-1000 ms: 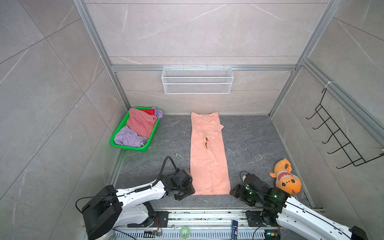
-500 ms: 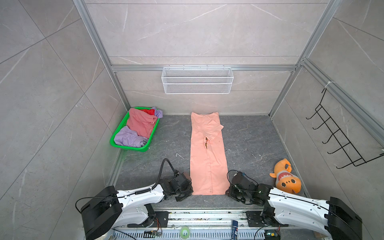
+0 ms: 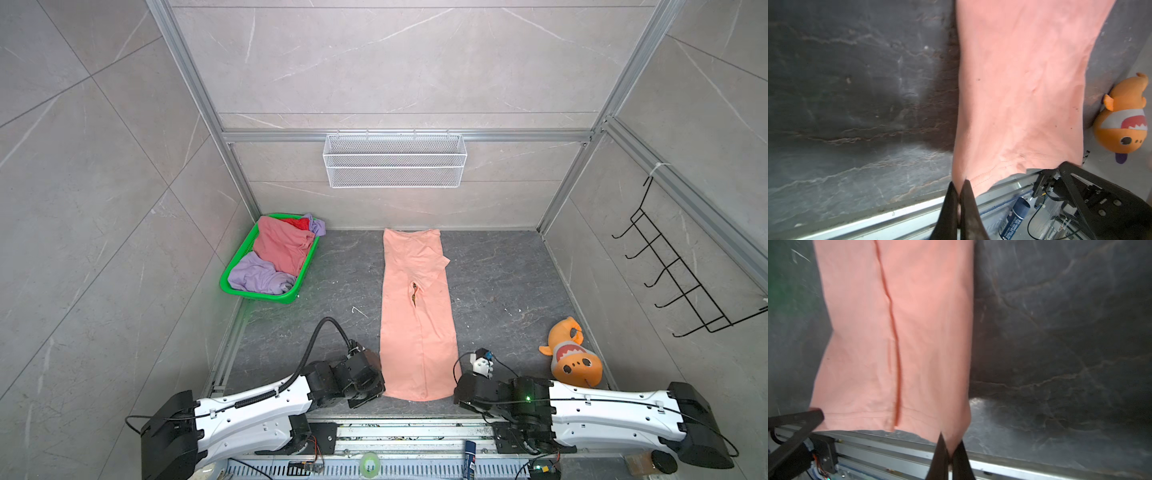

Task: Fold and stack the t-shirts
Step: 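Fold the held near end over toward the far end with both grippers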

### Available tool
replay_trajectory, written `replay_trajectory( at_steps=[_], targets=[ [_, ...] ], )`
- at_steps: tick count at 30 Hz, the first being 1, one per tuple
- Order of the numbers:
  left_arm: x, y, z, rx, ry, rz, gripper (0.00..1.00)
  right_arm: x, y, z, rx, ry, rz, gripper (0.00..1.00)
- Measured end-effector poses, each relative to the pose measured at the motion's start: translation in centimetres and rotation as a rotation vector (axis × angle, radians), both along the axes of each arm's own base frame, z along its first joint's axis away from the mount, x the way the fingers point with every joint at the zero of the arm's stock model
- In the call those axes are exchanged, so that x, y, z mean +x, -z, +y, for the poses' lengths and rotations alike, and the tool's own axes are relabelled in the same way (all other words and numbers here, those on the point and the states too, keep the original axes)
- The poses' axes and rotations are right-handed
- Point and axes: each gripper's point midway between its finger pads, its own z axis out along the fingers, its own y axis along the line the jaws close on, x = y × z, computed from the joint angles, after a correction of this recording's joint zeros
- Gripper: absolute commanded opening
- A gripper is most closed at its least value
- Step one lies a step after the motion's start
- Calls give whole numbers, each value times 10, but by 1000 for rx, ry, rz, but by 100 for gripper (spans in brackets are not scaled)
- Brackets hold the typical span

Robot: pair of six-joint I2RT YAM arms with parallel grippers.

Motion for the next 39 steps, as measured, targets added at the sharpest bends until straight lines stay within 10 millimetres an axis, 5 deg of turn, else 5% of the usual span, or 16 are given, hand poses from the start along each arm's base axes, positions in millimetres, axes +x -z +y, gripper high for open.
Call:
replay_trajectory(
  at_steps=[4, 7, 14, 20, 28, 39],
  targets=[
    [43, -45, -12, -57, -41, -75, 0, 35, -54, 22, 40, 92, -152, 0],
    [86, -63, -13, -72, -82, -95, 0, 69, -69, 23, 19, 181, -217, 0],
    [191, -61, -21, -66, -83, -80, 0, 167, -46, -3, -87, 350, -197, 0],
    [258, -37, -34, -103, -33, -53, 0, 242, -17, 8, -74, 353, -118, 0],
    [289, -3, -31, -122, -44, 7, 0, 280, 14, 6, -64, 349, -45, 0],
    [291, -8, -31, -168, -54, -22, 0, 289, 9, -1, -35, 357, -41, 0]
  ],
)
